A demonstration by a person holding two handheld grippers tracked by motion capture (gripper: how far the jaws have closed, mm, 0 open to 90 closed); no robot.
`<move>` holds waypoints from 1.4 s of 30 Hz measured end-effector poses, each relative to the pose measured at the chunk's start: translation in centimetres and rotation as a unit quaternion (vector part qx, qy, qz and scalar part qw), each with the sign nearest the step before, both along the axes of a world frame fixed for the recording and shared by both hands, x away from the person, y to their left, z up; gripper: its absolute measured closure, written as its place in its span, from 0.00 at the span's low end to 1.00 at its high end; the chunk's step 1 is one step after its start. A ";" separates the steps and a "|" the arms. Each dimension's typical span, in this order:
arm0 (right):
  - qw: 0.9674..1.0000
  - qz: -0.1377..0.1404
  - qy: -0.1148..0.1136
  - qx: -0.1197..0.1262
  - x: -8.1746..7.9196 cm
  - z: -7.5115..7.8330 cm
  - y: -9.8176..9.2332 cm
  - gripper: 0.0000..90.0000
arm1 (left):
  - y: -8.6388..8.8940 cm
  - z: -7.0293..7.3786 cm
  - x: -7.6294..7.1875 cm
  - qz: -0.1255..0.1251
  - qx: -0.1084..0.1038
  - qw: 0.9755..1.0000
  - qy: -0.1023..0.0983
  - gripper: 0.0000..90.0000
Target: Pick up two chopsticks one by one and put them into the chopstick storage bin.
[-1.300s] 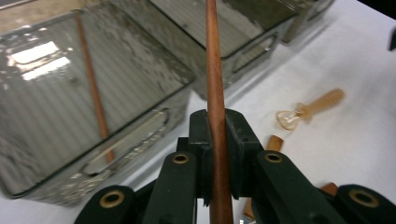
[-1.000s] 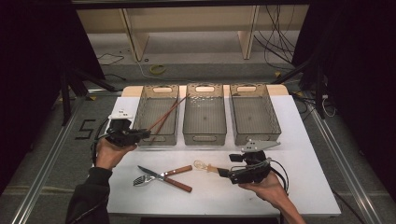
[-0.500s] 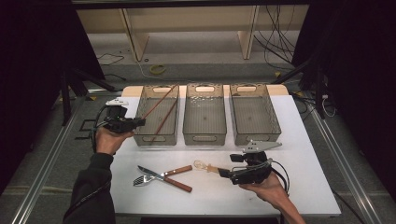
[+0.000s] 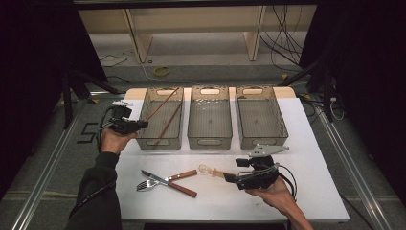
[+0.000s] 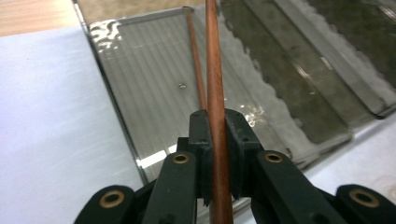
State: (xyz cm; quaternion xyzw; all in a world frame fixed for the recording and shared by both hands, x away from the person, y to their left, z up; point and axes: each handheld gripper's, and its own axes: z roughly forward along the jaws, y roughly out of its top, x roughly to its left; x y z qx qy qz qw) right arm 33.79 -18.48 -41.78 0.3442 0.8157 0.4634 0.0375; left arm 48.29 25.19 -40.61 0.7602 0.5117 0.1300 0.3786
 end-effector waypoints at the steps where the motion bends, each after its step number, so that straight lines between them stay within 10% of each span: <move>1: 1.000 0.000 0.000 0.000 0.0 0.0 0.0 0.29 | 0.0 0.0 0.1 0.001 -0.001 1.000 0.002 0.91; 6: 1.000 0.001 0.001 0.000 0.0 0.0 0.0 0.29 | -0.1 -0.4 0.6 0.011 -0.004 1.000 0.006 0.90; 14: 1.000 0.001 0.000 0.003 0.0 0.1 -0.1 0.29 | -0.4 -0.3 0.7 0.004 -0.027 1.000 0.014 0.56; 21: 1.000 -0.003 0.000 -0.004 0.0 0.2 0.0 0.28 | -1.0 0.4 -0.6 -0.017 -0.059 0.998 -0.020 0.30; 42: 0.999 0.009 -0.004 -0.053 1.9 -0.2 1.2 0.26 | -3.4 0.7 -6.2 -0.093 -0.107 0.987 -0.080 0.22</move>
